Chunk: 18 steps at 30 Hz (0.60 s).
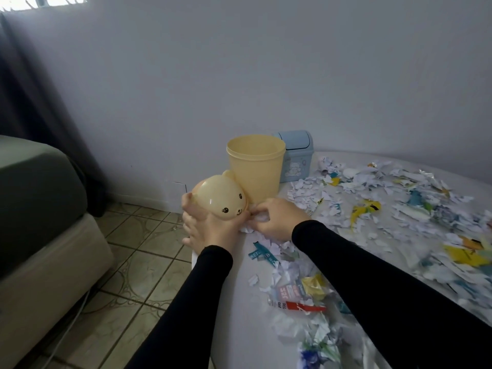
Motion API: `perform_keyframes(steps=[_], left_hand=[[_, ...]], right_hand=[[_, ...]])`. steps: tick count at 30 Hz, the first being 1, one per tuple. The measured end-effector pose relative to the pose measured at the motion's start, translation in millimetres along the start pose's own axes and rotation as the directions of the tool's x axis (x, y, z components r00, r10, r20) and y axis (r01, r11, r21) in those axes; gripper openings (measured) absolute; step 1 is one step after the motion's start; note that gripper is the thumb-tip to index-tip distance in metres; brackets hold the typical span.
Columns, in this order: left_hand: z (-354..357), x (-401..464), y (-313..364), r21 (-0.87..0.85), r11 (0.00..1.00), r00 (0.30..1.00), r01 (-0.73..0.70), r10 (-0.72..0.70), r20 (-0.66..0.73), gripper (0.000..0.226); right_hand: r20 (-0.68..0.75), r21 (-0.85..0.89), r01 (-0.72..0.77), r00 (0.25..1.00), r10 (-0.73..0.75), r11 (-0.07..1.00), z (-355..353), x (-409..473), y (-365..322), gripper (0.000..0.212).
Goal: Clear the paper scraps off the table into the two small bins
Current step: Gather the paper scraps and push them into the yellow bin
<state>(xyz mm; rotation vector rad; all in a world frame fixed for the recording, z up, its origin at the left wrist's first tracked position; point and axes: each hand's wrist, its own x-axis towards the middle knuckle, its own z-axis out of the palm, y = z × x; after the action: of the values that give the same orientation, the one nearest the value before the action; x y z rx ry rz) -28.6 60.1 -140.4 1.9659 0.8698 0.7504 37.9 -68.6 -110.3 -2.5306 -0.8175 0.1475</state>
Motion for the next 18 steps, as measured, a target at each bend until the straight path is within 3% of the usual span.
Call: perform_keyframes(steps=[3, 8, 18], left_hand=[[-1.7, -0.1, 2.3, -0.017, 0.999, 0.999, 0.029, -0.03, -0.016, 0.125], [-6.7, -4.8, 5.4, -0.066, 0.997, 0.999, 0.033, -0.034, -0.009, 0.126], [-12.1, -18.0, 5.9, -0.048, 0.999, 1.0, -0.004, 0.003, -0.024, 0.118]], right_hand=[[-0.034, -0.048, 0.02, 0.999, -0.022, 0.999, 10.2, 0.6, -4.4, 0.042], [-0.044, 0.059, -0.001, 0.999, 0.004, 0.998, 8.0, -1.0, -2.5, 0.027], [-0.049, -0.13, -0.164, 0.986, 0.159, 0.978, -20.3, -14.8, 24.7, 0.01]])
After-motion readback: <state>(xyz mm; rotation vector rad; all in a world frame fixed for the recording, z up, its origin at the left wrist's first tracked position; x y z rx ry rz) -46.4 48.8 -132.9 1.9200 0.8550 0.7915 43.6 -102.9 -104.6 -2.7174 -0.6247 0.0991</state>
